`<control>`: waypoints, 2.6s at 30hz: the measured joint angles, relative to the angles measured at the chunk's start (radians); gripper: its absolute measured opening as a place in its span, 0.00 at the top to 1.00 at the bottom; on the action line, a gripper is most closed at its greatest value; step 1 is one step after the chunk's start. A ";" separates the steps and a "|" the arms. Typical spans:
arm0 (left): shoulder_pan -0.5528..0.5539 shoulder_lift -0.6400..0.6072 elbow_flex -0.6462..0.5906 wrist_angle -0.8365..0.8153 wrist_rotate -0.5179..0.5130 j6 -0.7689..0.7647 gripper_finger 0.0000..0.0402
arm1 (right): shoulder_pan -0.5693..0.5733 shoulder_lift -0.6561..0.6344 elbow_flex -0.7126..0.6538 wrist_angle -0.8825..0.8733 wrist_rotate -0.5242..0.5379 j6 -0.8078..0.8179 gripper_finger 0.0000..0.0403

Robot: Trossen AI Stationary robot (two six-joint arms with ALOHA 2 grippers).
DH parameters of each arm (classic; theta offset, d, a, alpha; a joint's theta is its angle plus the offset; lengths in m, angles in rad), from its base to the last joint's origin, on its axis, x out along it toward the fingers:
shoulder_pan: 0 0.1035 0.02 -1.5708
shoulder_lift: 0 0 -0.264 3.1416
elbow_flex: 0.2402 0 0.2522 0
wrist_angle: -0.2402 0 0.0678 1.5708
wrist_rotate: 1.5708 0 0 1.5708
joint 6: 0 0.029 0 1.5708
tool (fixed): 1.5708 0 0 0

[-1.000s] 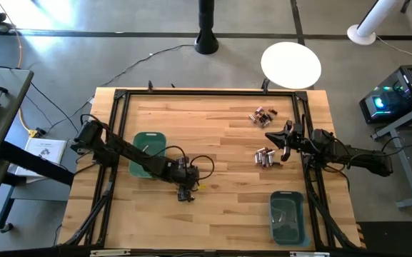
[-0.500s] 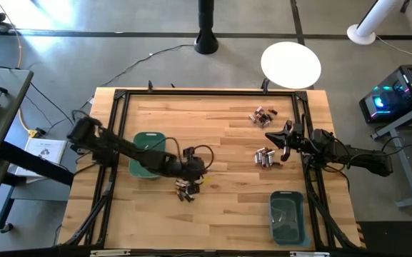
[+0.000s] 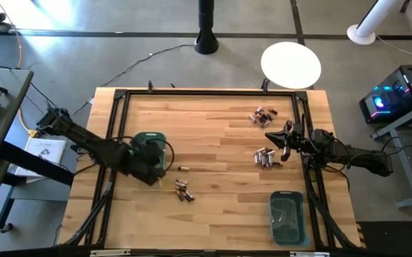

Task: Sort batteries
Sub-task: Put the silver battery into the green bin

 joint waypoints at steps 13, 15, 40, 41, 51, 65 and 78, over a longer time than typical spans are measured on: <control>0.210 -0.015 -0.372 0.250 0.206 0.006 0.91 | 0.000 0.000 0.000 0.000 0.000 0.000 1.00; 0.248 -0.015 -0.409 0.322 0.253 0.043 0.91 | 0.000 0.000 0.000 0.000 0.000 0.000 1.00; 0.343 -0.010 -0.422 0.350 0.366 0.149 0.57 | 0.000 0.000 0.000 0.000 0.000 0.000 1.00; 0.343 -0.011 -0.395 0.313 0.366 0.149 0.56 | 0.000 0.000 0.000 0.000 0.000 0.000 1.00; 0.276 -0.022 -0.073 0.336 0.338 0.427 0.59 | 0.000 0.000 0.000 0.000 0.000 0.000 1.00; 0.189 0.278 -0.130 0.738 0.350 0.856 0.64 | 0.000 -0.001 0.000 0.000 0.000 0.000 1.00; 0.247 0.430 -0.130 0.743 0.328 0.812 0.62 | 0.000 0.000 0.000 0.000 0.000 0.000 1.00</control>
